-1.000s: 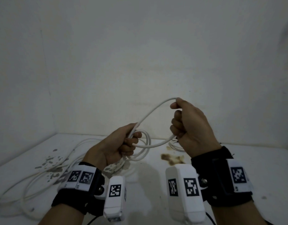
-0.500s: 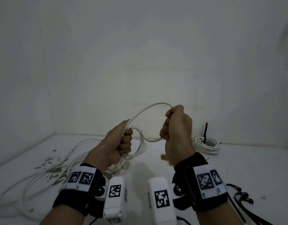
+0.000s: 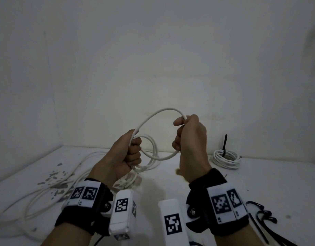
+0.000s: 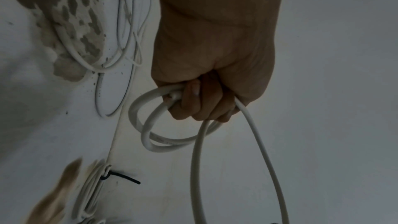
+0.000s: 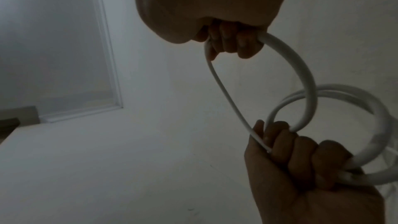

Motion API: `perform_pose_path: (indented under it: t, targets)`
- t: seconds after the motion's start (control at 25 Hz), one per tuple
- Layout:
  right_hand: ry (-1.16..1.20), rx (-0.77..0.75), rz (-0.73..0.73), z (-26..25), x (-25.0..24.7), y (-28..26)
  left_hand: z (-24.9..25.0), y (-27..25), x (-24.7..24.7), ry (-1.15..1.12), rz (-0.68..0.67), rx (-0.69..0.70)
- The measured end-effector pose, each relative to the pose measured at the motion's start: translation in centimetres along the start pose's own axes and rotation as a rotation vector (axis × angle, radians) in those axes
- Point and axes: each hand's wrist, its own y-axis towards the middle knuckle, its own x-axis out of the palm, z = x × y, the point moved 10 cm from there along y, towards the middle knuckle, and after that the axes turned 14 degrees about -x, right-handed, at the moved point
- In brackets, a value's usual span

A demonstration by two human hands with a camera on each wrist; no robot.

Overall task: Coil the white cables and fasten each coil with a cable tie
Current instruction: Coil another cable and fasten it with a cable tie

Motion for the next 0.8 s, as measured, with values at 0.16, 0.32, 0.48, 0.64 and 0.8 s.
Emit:
perform_pose_path:
  t: [0.16, 0.32, 0.48, 0.64, 0.8]
  targets:
    - [-0.009, -0.061, -0.027, 0.7, 0.9, 0.3, 0.2, 0.1, -0.3, 0.029, 0.042, 0.021]
    - [-0.02, -0.085, -0.274, 2.5, 3.4, -0.2, -0.1, -0.6, 1.8, -0.125, -0.141, -0.032]
    - [-0.346, -0.34, -0.446, 2.0, 3.1, -0.1, 1.4, -1.8, 2.8, -0.2, -0.294, -0.009]
    - [0.232, -0.054, -0.485, 3.5, 4.6, -1.5, 0.9, -2.1, 5.9, -0.262, -0.638, -0.065]
    - [0.011, -0.039, -0.547, 3.5, 3.5, -1.3, 0.9, -2.6, 6.9, -0.237, -0.7, -0.115]
